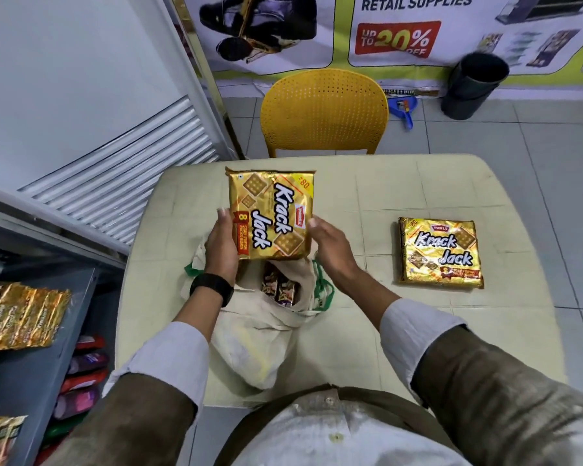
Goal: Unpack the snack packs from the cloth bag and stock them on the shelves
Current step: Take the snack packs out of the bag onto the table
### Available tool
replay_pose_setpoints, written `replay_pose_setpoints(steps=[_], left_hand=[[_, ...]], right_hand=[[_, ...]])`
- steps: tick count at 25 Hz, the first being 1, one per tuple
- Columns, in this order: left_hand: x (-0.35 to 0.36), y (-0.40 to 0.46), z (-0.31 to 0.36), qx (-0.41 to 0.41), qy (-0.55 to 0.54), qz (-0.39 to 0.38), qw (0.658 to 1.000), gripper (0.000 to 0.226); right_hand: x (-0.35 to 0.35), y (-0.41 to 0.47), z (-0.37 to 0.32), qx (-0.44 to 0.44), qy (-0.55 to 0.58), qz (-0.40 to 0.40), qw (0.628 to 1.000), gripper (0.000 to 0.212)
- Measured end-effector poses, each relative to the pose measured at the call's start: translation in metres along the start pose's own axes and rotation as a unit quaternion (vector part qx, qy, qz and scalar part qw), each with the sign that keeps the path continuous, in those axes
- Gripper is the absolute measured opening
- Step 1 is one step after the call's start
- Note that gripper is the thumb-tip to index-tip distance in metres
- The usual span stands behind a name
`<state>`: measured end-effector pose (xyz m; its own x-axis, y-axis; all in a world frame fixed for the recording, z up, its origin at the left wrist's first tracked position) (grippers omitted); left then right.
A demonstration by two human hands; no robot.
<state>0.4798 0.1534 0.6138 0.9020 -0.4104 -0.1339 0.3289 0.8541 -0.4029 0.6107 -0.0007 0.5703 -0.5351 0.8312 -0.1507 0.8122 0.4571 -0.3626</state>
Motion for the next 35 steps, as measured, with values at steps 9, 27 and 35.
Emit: replay_pose_setpoints(steps=[9, 27, 35], left_hand=[[0.136, -0.127, -0.085, -0.318, -0.106, -0.159, 0.929, 0.081], [0.165, -0.14, -0.202, -0.088, 0.475, -0.176, 0.858, 0.081], [0.218, -0.173, -0.218, -0.271, 0.317, -0.256, 0.872, 0.09]], right_hand=[[-0.181, 0.002, 0.016, 0.021, -0.134, 0.134, 0.982, 0.045], [-0.257, -0.108, 0.189, 0.373, -0.113, 0.27, 0.881, 0.03], [-0.294, -0.075, 0.173, 0.319, -0.106, 0.251, 0.908, 0.02]])
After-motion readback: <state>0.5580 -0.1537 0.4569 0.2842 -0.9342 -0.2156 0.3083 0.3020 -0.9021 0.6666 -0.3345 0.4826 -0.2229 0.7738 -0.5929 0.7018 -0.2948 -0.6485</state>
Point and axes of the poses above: each hand's wrist, its own y-axis towards the middle knuckle, its own x-axis out of the palm, z = x × y, the point moved 4 cm from there along y, towards the middle knuckle, and after that the axes turned 10 degrees about z, right-handed, at the moved point
